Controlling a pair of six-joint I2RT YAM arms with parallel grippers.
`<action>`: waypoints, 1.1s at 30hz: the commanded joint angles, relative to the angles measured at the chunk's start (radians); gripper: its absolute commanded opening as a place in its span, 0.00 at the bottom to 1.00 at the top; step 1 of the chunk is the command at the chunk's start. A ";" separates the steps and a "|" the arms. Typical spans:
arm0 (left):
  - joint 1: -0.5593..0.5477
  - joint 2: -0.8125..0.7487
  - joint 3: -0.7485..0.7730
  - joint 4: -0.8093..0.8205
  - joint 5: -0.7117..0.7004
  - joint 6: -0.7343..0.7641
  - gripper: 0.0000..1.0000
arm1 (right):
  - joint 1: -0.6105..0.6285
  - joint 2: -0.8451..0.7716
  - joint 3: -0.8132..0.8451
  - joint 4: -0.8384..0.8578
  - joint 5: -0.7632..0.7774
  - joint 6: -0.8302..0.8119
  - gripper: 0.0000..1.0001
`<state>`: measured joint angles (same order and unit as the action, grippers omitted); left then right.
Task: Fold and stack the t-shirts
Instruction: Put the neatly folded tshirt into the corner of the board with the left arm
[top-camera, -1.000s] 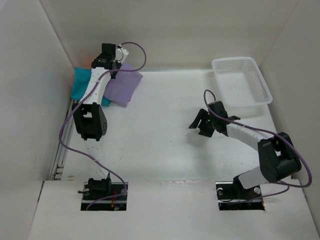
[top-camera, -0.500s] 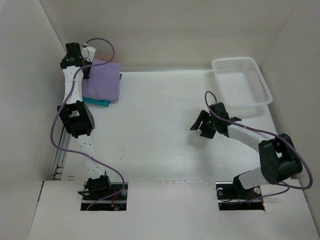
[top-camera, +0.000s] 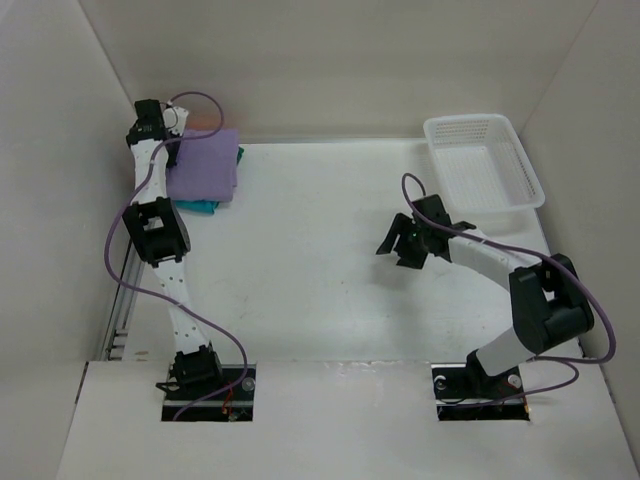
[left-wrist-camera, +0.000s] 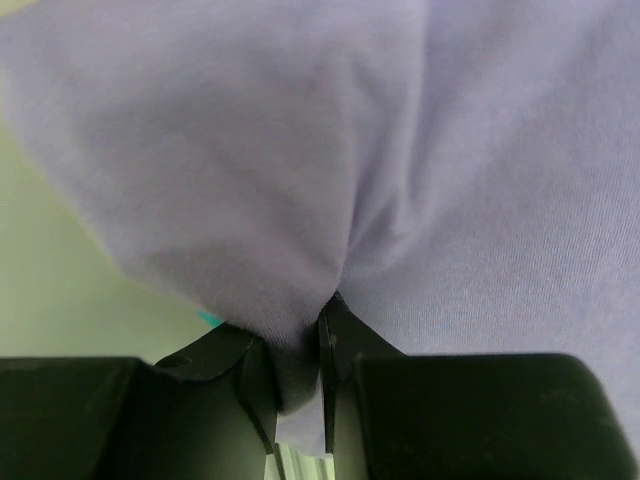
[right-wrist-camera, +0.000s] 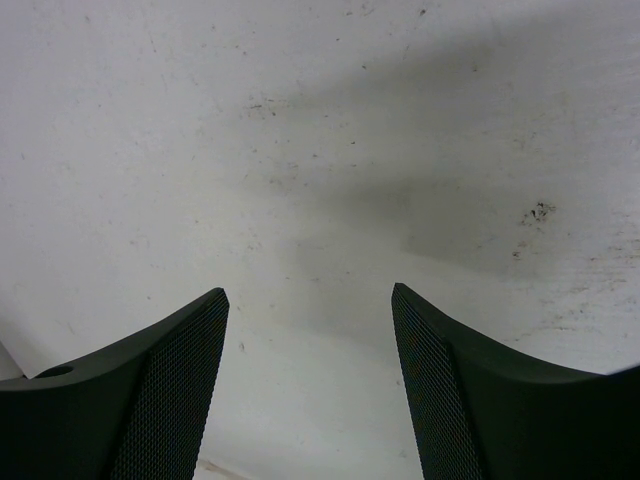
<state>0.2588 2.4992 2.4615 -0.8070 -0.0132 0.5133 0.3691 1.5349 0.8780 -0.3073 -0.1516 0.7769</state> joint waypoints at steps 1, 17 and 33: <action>0.010 -0.005 0.083 0.133 -0.050 0.025 0.04 | 0.017 0.019 0.053 -0.021 -0.005 -0.021 0.71; 0.024 -0.013 0.054 0.195 -0.200 0.056 0.63 | 0.026 0.050 0.116 -0.053 -0.020 -0.053 0.73; -0.250 -0.842 -1.002 0.166 0.254 -0.122 0.68 | 0.021 -0.110 0.119 -0.188 0.144 -0.208 1.00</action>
<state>0.0856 1.7412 1.6279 -0.6323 0.0933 0.4179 0.3874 1.4822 0.9661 -0.4477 -0.0757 0.6319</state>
